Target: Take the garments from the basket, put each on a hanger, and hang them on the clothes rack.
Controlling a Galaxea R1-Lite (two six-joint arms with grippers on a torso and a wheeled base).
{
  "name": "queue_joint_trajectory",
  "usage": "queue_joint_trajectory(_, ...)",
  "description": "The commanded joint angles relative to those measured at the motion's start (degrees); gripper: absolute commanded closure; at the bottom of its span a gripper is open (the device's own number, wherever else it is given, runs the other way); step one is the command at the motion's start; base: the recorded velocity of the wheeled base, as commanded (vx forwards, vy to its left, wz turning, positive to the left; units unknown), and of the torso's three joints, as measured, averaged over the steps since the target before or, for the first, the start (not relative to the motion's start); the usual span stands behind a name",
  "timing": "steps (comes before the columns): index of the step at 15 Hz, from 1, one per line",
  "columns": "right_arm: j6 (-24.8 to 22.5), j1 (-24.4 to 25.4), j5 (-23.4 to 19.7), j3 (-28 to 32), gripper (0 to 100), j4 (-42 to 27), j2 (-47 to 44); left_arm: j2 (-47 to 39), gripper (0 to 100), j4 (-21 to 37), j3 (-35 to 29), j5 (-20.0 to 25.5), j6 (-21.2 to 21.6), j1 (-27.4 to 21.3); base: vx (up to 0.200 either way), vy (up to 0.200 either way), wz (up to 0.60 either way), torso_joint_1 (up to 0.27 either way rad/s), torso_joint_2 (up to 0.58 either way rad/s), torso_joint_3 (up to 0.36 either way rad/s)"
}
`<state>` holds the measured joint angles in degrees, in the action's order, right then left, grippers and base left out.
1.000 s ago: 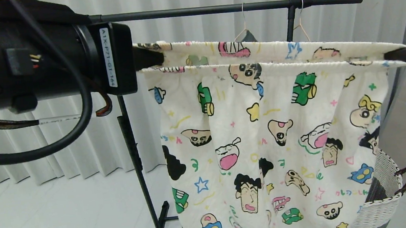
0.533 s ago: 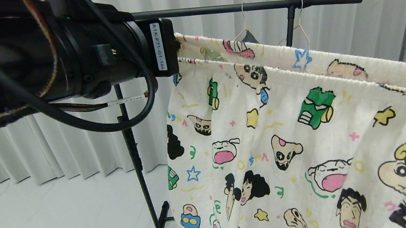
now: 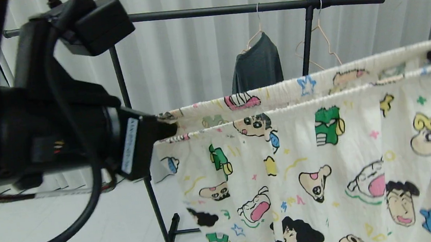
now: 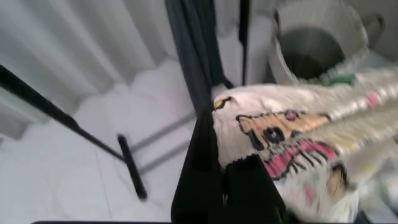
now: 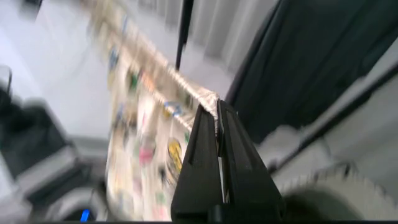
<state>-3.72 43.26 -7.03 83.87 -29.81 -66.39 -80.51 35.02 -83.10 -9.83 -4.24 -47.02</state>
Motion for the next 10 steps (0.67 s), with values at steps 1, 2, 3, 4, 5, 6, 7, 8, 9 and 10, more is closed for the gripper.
queue_joint_trajectory(1, -0.1, 0.1, -0.2, -3.4, 100, 7.6, -4.1, 7.6, 100, 6.9, -0.9, 7.3, -2.8, -0.6, 0.0, 0.0, 0.0, 0.0, 0.0, 0.0)
queue_joint_trajectory(2, -0.1, 0.5, -0.2, -3.5, 100, 9.8, -5.2, 9.3, 100, 10.7, -2.6, 12.0, -4.6, -0.6, 0.0, 0.0, 0.0, 0.0, 0.0, 0.0)
queue_joint_trajectory(3, -0.1, 1.3, -0.3, -3.3, 100, 11.3, -6.4, 10.6, 100, 14.6, -5.6, 16.9, -7.2, -0.7, 0.0, 0.0, 0.0, 0.0, 0.0, 0.0)
queue_joint_trajectory(4, -0.1, 1.8, -0.2, -3.2, 100, 12.3, -7.0, 11.0, 100, 16.3, -7.3, 19.1, -8.6, -0.9, 0.0, 0.0, 0.0, 0.0, 0.0, 0.0)
queue_joint_trajectory(5, -0.1, 3.3, -0.2, -3.1, 100, 15.4, -8.9, 11.5, 100, 18.2, -11.4, 24.4, -13.6, -3.4, 0.0, 0.0, 0.0, 0.0, 0.0, 0.0)
queue_joint_trajectory(6, 0.0, 4.7, -0.2, -2.9, 100, 17.4, -10.2, 11.6, 100, 18.2, -13.3, 25.7, -17.6, -6.6, 0.0, 0.0, 0.0, 0.0, 0.0, 0.0)
queue_joint_trajectory(7, 0.0, 5.9, 0.0, -2.7, 100, 18.5, -11.5, 11.7, 100, 18.2, -14.3, 25.7, -20.7, -10.0, 0.0, 0.0, 0.0, 0.0, 0.0, 0.0)
queue_joint_trajectory(8, 0.0, 6.4, 0.1, -2.7, 100, 18.6, -11.9, 11.8, 100, 18.2, -14.4, 25.7, -21.9, -11.4, 0.0, 0.0, 0.0, 0.0, 0.0, 0.0)
queue_joint_trajectory(9, 0.0, 6.5, 0.2, -2.7, 100, 18.6, -12.1, 12.1, 100, 18.2, -14.0, 25.7, -22.0, -12.0, 0.0, 0.0, 0.0, 0.0, 0.0, 0.0)
queue_joint_trajectory(10, 0.0, 6.5, 0.2, -2.8, 100, 18.5, -11.9, 12.2, 100, 18.2, -14.0, 25.6, -22.0, -12.0, 0.0, 0.0, 0.0, 0.0, 0.0, 0.0)
